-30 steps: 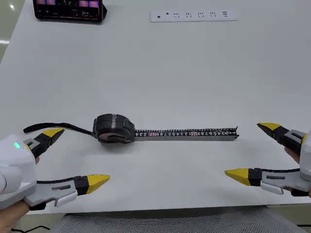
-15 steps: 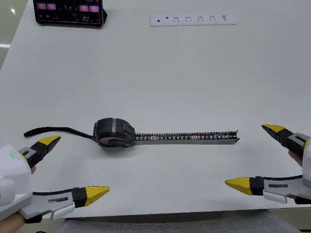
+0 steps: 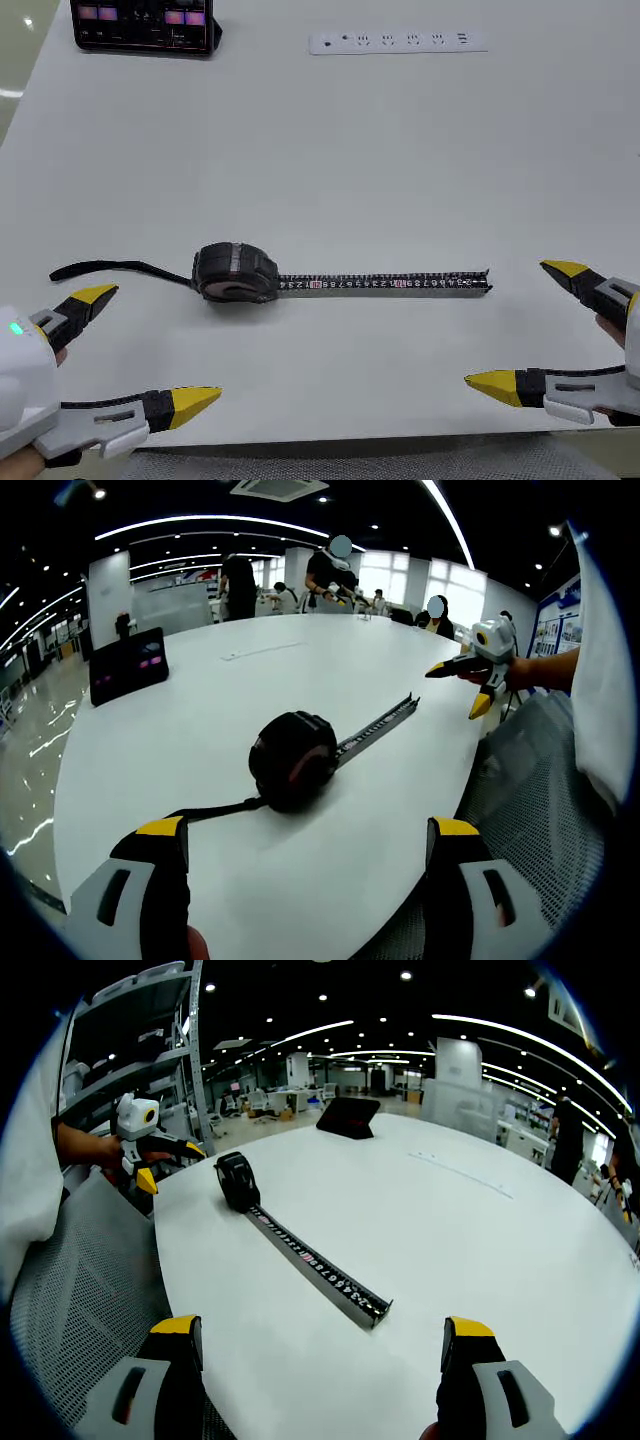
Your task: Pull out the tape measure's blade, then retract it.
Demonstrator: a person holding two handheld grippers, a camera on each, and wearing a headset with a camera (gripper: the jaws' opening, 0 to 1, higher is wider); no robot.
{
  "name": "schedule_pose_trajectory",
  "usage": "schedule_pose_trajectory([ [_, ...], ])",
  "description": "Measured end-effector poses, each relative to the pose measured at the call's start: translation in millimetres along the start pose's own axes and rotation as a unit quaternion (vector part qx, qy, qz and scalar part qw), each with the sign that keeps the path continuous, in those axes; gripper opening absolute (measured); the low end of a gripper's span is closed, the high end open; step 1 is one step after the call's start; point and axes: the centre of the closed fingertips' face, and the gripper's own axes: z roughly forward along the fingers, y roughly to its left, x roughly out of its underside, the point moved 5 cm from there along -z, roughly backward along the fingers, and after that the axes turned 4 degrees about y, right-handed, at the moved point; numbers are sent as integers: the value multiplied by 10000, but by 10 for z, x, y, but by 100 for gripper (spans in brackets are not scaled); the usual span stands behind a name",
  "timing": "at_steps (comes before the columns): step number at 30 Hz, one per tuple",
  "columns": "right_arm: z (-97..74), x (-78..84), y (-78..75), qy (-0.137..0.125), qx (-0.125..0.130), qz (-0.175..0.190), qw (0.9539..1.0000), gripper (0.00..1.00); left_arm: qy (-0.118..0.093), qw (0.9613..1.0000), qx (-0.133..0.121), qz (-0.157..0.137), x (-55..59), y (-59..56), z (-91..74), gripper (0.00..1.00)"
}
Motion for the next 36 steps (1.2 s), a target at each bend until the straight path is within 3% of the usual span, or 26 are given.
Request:
schedule_pose_trajectory([
  [36, -5, -11, 33, -6, -46, 10, 10000, 99, -37, 9999, -38, -109, 3, 19, -15, 97],
])
